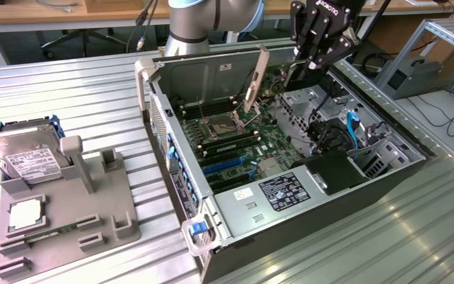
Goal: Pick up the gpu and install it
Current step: 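Insert the gpu into the slot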
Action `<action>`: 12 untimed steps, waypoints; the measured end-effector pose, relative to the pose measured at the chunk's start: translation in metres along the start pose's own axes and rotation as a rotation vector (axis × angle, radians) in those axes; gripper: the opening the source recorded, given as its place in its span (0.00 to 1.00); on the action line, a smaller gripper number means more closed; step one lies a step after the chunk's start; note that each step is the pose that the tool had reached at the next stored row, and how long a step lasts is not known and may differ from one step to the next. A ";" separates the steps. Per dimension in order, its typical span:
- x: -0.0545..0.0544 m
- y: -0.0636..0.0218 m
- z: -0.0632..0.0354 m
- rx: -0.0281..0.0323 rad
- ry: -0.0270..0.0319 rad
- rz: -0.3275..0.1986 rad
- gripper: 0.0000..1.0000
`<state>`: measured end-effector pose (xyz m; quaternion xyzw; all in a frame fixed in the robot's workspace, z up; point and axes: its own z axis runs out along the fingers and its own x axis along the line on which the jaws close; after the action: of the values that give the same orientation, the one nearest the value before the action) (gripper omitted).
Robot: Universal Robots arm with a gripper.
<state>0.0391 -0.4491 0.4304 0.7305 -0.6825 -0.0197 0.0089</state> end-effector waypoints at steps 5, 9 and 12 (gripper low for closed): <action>0.000 0.0001 0.0001 -0.0001 0.0000 -0.003 0.27; 0.000 0.0017 0.0004 0.0001 -0.0003 0.002 0.27; -0.001 0.0029 0.0009 0.0006 -0.0016 0.038 0.27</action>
<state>0.0361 -0.4488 0.4296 0.7173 -0.6964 -0.0199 0.0085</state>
